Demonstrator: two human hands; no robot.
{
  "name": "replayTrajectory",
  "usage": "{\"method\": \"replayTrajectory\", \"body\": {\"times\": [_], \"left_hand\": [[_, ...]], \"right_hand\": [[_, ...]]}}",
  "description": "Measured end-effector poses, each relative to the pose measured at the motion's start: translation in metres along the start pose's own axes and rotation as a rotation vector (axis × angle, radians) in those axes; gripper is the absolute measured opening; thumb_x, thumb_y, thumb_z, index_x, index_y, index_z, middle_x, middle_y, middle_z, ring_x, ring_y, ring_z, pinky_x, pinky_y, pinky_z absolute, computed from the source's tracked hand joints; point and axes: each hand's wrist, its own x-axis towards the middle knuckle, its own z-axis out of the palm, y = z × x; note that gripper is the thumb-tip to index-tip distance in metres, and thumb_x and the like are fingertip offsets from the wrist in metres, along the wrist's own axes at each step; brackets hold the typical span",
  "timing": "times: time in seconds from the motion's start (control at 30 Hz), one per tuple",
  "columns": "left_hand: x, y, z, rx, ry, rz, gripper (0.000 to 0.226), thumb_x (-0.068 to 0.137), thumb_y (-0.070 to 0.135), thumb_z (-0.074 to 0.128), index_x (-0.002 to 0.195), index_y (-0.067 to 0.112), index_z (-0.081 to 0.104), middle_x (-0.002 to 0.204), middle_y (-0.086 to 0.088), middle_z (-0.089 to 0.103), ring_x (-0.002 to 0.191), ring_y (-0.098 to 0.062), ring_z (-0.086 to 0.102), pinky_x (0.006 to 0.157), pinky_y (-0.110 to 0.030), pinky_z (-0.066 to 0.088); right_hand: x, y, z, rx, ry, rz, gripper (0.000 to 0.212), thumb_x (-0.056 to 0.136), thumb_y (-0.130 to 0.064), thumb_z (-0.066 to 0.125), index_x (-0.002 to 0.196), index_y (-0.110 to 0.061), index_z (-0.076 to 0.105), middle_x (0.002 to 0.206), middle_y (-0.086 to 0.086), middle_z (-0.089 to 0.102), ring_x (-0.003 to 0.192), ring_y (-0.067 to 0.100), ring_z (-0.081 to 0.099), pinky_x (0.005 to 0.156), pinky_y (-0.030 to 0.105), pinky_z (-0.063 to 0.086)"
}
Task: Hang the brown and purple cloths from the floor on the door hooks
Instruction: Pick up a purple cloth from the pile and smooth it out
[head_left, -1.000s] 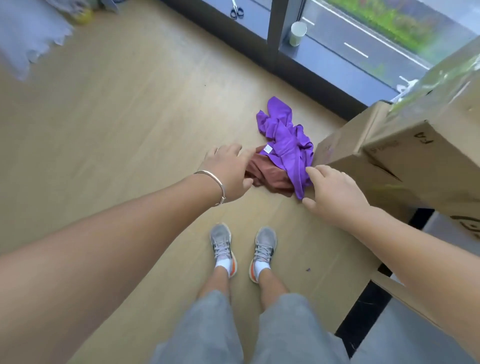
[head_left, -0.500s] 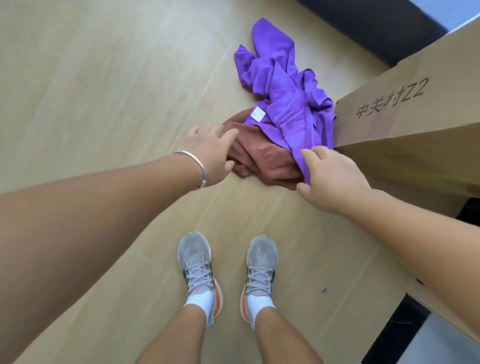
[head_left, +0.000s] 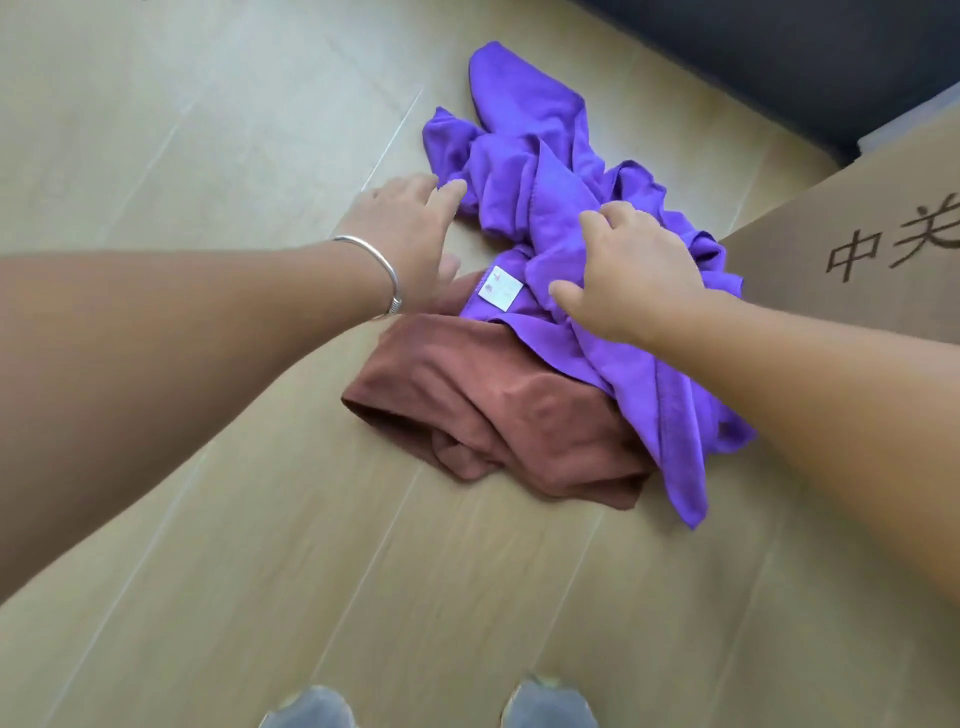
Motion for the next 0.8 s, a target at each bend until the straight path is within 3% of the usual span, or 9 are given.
{"method": "replayTrajectory", "body": {"times": [0.17, 0.3, 0.4, 0.5, 0.57, 0.67, 0.8], "left_hand": [[0.072, -0.033, 0.012, -0.095, 0.034, 0.019, 0.080, 0.087, 0.037, 0.060, 0.153, 0.018, 0.018, 0.155, -0.007, 0.027, 0.138, -0.029, 0.032, 0.108, -0.043, 0.034], [0.103, -0.035, 0.026, -0.100, 0.052, 0.193, 0.088, 0.074, 0.030, 0.073, 0.150, 0.022, 0.028, 0.146, -0.002, 0.043, 0.131, -0.026, 0.043, 0.104, -0.036, 0.038], [0.098, -0.030, 0.028, -0.015, 0.046, 0.134, 0.052, 0.078, 0.033, 0.065, 0.127, 0.026, 0.049, 0.119, -0.005, 0.061, 0.110, -0.032, 0.054, 0.084, -0.037, 0.043], [0.068, -0.027, 0.017, 0.093, -0.010, 0.077, 0.012, 0.084, 0.035, 0.054, 0.088, 0.024, 0.051, 0.098, -0.006, 0.064, 0.098, -0.032, 0.056, 0.072, -0.033, 0.037], [0.036, -0.029, -0.001, 0.082, -0.014, 0.023, 0.014, 0.084, 0.036, 0.050, 0.077, 0.024, 0.046, 0.093, -0.004, 0.059, 0.096, -0.030, 0.054, 0.067, -0.033, 0.033], [-0.017, -0.041, -0.046, 0.086, -0.020, -0.069, 0.011, 0.084, 0.032, 0.047, 0.080, 0.022, 0.050, 0.093, -0.003, 0.053, 0.095, -0.028, 0.051, 0.066, -0.033, 0.032], [-0.075, -0.056, -0.130, 0.026, -0.075, -0.179, 0.008, 0.078, 0.026, 0.050, 0.073, 0.021, 0.048, 0.074, 0.000, 0.053, 0.072, -0.027, 0.051, 0.059, -0.029, 0.035]], "right_hand": [[0.082, -0.011, 0.012, 0.104, 0.140, 0.044, 0.058, 0.083, -0.050, 0.059, 0.122, -0.010, 0.045, 0.126, 0.011, 0.047, 0.115, 0.031, 0.047, 0.087, 0.042, 0.040], [0.123, -0.015, 0.020, 0.215, 0.147, 0.013, 0.046, 0.081, -0.023, 0.063, 0.120, -0.010, 0.042, 0.117, 0.012, 0.052, 0.104, 0.033, 0.053, 0.076, 0.038, 0.045], [0.119, -0.017, 0.012, 0.238, 0.081, 0.053, 0.046, 0.080, -0.007, 0.056, 0.125, -0.007, 0.047, 0.110, 0.013, 0.059, 0.102, 0.033, 0.057, 0.083, 0.042, 0.051], [0.095, -0.013, -0.017, 0.126, 0.026, 0.012, 0.019, 0.077, -0.005, 0.054, 0.096, -0.008, 0.058, 0.094, 0.012, 0.060, 0.087, 0.033, 0.058, 0.067, 0.033, 0.047], [0.069, -0.008, -0.047, 0.021, 0.003, -0.015, 0.013, 0.077, -0.008, 0.059, 0.089, -0.012, 0.058, 0.086, 0.008, 0.056, 0.076, 0.031, 0.052, 0.061, 0.031, 0.038], [0.031, -0.002, -0.104, -0.087, -0.039, 0.000, 0.015, 0.078, -0.018, 0.067, 0.092, -0.016, 0.062, 0.085, 0.007, 0.059, 0.072, 0.031, 0.054, 0.059, 0.030, 0.036], [-0.012, -0.007, -0.192, -0.143, -0.041, -0.036, 0.022, 0.077, -0.033, 0.071, 0.093, -0.018, 0.066, 0.089, 0.008, 0.063, 0.073, 0.031, 0.055, 0.060, 0.032, 0.039]]}}
